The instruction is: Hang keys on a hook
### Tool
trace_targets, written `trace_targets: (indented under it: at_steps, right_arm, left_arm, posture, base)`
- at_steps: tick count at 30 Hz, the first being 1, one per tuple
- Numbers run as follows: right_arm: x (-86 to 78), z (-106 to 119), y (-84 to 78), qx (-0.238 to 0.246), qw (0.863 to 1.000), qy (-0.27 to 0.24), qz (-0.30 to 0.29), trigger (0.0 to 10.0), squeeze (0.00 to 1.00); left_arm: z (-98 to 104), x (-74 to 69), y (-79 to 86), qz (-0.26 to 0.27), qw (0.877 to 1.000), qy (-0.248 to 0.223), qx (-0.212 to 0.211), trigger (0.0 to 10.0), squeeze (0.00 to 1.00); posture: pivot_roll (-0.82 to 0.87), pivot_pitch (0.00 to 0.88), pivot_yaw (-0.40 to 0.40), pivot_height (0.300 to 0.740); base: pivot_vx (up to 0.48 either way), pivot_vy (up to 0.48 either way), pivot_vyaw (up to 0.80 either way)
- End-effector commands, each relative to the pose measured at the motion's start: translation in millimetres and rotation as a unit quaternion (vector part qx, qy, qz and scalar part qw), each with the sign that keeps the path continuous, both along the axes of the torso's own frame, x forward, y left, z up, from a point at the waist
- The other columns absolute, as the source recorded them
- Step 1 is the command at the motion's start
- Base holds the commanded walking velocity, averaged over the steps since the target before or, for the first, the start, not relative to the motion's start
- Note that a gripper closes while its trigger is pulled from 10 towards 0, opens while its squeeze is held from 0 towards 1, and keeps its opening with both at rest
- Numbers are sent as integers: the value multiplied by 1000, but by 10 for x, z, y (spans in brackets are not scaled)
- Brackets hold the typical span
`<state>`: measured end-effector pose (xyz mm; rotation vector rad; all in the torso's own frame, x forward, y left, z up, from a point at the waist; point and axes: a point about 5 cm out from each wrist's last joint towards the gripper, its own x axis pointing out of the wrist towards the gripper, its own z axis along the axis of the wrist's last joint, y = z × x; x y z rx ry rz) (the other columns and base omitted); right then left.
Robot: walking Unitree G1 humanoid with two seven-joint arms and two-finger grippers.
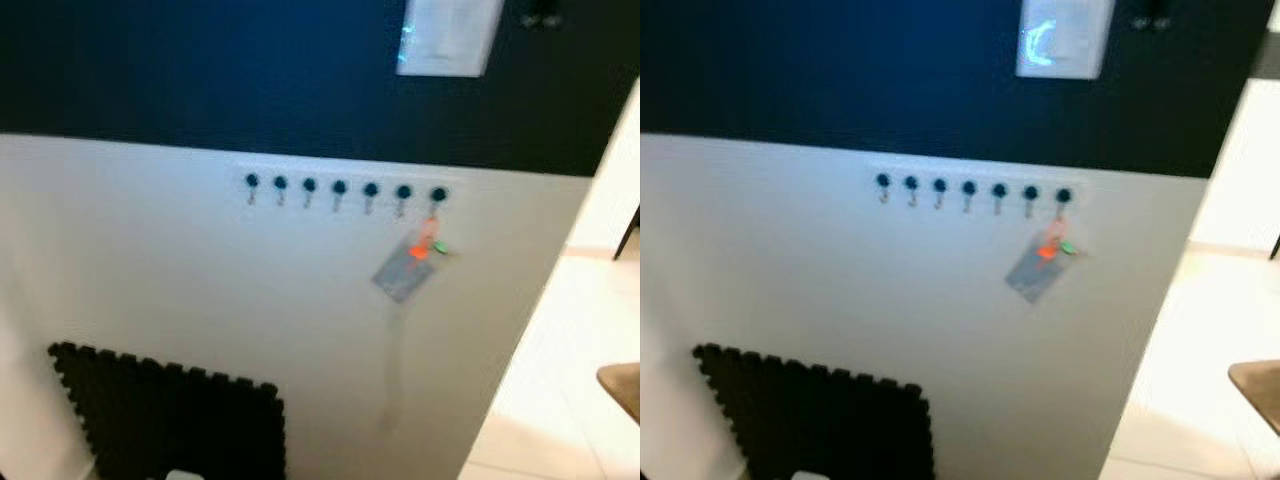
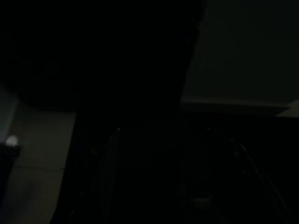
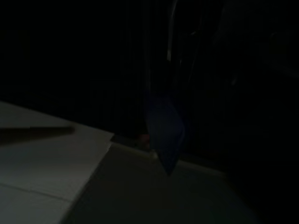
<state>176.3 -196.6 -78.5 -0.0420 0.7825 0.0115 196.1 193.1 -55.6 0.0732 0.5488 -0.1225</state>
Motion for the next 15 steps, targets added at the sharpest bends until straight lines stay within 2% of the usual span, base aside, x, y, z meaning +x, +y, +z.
trace_targets:
  at_steps: [1,3,6,8,10,12,13,14,15]
  right_arm:
    - [-20,-13,15,3,1000,3,-2,10000,0]
    - [-5,-4,15,3,1000,-1,-1,10000,0]
    - [125,72,31,7,999,-34,-3,10000,0]
    - [149,88,33,9,999,-41,-5,10000,0]
    - [256,161,44,20,997,-70,-8,10000,0]
    - [419,298,89,47,991,-126,4,10000,0]
    - [419,298,89,47,991,-126,4,10000,0]
    - [564,449,137,60,981,-182,28,10000,0]
    - [606,500,154,65,977,-200,35,10000,0]
  left_arm:
    - [5,10,26,-3,1000,1,5,10000,0]
    - [11,17,26,-3,1000,-1,4,10000,0]
    - [39,46,16,-5,1000,-13,3,10000,0]
    - [46,52,14,-5,1000,-17,3,10000,0]
    - [79,85,6,-5,999,-32,5,10000,0]
    - [125,128,-11,-6,999,-50,-5,10000,0]
    - [125,128,-11,-6,999,-50,-5,10000,0]
    - [167,160,-40,-17,997,-68,-14,10000,0]
    - [178,165,-46,-21,997,-72,-16,10000,0]
  posture:
    - [55,35,-19,740]
    - [56,34,-21,740]
    - [56,31,-22,740]
    - [56,31,-22,740]
    - [58,29,-23,740]
    - [59,32,-23,740]
    - [59,32,-23,740]
    - [58,35,-22,740]
    - [58,39,-20,740]
  base:
    - [0,0,0]
    - [0,0,0]
    - [0,0,0]
    - [0,0,0]
    - [0,0,0]
    - [0,0,0]
    - [0,0,0]
    - [0,0,0]
    - [0,0,0]
